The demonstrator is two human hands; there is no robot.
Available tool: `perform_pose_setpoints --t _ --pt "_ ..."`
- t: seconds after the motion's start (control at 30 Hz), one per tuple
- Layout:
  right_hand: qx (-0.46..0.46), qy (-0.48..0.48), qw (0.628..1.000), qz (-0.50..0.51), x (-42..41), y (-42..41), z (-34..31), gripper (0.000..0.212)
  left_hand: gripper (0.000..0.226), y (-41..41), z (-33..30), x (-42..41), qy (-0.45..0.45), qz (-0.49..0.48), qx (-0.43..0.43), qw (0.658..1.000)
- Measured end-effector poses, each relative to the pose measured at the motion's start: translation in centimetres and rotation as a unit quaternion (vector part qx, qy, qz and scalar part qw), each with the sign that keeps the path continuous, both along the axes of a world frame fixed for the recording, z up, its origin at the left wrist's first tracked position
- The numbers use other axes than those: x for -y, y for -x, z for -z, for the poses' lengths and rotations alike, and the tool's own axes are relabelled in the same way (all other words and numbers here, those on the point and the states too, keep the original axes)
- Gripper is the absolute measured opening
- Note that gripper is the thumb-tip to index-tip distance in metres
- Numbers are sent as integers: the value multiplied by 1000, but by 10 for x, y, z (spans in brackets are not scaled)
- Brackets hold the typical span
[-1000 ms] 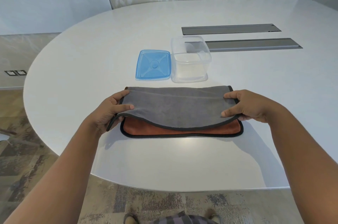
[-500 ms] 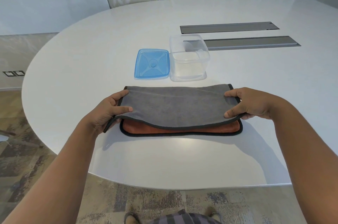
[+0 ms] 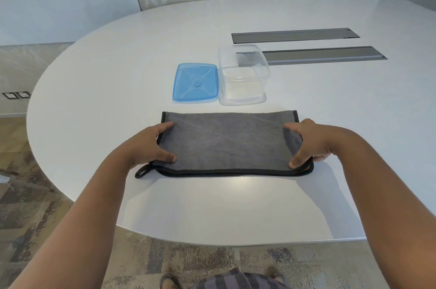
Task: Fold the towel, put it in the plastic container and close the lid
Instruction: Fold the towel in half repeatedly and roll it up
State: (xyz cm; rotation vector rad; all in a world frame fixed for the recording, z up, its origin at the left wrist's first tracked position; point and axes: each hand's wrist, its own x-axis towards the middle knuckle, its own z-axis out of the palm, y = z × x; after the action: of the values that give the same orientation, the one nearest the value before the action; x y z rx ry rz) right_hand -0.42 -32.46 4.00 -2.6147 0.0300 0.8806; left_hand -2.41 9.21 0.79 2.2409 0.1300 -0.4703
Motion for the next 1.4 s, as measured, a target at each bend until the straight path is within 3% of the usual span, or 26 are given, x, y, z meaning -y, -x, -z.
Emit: perform_pose_setpoints --t 0.17,0.27,0.37,0.47,0.53,0.7,0.87,1.0,1.17,1.33,1.4 --pt "82 75 994 0 -5 -5 5 104 124 -7 -15 8 -147 26 -34 988" --pt "183 85 979 31 -14 -9 14 81 114 -8 -20 11 -239 -2 -27 971" --pt "249 79 964 45 -25 -15 27 59 75 -13 -15 25 -334 -59 124 932" --pt "287 82 953 59 -34 -18 41 42 40 -19 2 51 -275 -45 293 915" --pt "309 67 944 96 -35 -20 49 38 36 -22 16 67 -232 9 336 913" --pt "311 -43 928 200 -26 -31 58 50 51 -23 46 88 -267 130 265 917" --pt "334 -153 895 254 -23 -41 56 50 62 -27 50 88 -310 166 204 914" --pt "324 -199 890 252 -19 -44 59 47 71 -30 48 87 -330 175 168 912" --pt "366 -144 890 231 -15 -48 63 45 80 -32 48 84 -342 155 145 915" --pt "374 72 920 95 -37 -42 62 40 79 -36 48 87 -345 138 134 919" --pt "363 90 927 25 -55 -33 58 46 76 -37 48 89 -342 128 130 922"
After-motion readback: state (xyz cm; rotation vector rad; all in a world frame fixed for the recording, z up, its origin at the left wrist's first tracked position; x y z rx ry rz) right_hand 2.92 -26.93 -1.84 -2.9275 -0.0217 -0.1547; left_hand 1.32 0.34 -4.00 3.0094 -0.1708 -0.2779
